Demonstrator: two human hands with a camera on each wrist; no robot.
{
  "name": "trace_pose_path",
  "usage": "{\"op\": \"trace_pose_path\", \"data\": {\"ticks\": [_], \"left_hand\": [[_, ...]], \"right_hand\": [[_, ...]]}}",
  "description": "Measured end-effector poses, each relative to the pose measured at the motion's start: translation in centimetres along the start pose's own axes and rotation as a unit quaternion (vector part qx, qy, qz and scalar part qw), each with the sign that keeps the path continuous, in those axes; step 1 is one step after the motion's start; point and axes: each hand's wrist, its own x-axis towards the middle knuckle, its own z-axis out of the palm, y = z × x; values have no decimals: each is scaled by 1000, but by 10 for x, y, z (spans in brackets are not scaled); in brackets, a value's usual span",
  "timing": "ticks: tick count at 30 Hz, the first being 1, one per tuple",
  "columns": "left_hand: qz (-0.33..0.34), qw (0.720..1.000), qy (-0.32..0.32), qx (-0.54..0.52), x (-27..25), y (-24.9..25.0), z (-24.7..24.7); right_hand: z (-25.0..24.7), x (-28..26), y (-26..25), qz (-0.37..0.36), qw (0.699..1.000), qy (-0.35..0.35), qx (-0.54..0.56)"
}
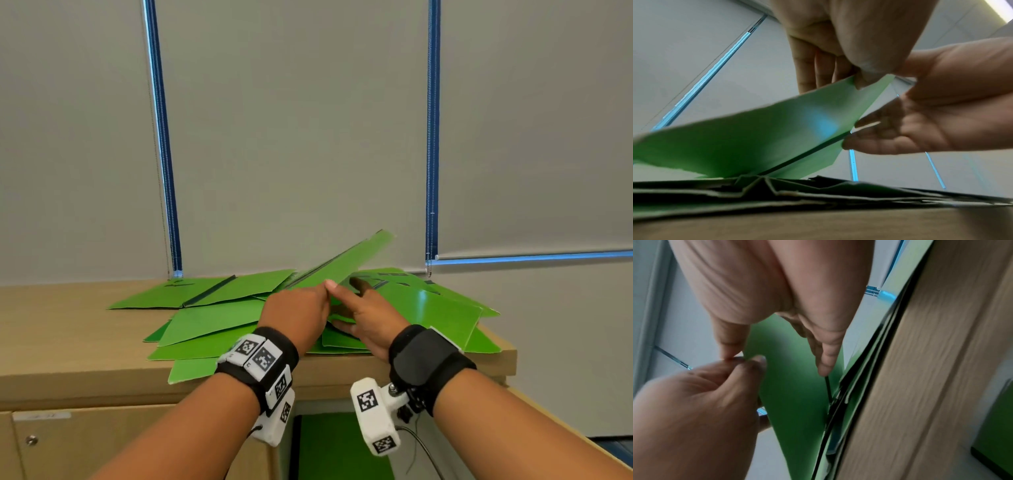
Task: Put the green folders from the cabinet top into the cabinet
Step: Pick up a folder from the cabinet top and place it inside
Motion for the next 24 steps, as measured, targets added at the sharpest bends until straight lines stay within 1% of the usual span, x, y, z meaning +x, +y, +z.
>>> {"op": "trace_pose_path", "data": {"ticks": [2, 4, 6, 7, 9, 11, 12, 14, 16, 18, 20, 21, 24], "left_hand": [[11, 999, 13, -31, -8, 5, -4], [25, 994, 31, -102, -14, 3, -4], [30, 981, 35, -189, -17, -4, -3], [27, 972, 46, -229, -16, -10, -3], [3, 956, 104, -273, -12, -26, -6], [-39, 943, 170, -284, -4, -42, -11], [-66, 934, 195, -292, 0, -50, -15], [-129, 913, 224, -317, 8, -65, -25], [-193, 890, 236, -339, 14, -77, -34], [-236, 860, 237, -385, 15, -86, -42], [-236, 812, 249, -471, 11, -87, -50], [-227, 799, 261, -493, 8, -84, -52], [-212, 790, 295, -495, -2, -75, -58]], "right_hand": [[8, 1, -7, -29, 999, 14, 16], [15, 0, -14, -46, 997, 50, 40], [17, -3, -22, -56, 994, 76, 61], [15, -5, -26, -62, 993, 78, 68], [10, -9, -35, -88, 991, 74, 69], [2, -13, -44, -109, 988, 80, 72], [-3, -14, -47, -116, 986, 85, 77], [-10, -15, -52, -134, 983, 86, 87], [-14, -16, -56, -148, 981, 82, 91], [-15, -17, -60, -155, 981, 75, 86], [-15, -20, -64, -168, 981, 64, 74], [-15, -23, -67, -179, 980, 60, 64], [-14, -28, -76, -231, 970, 69, 42]]}}
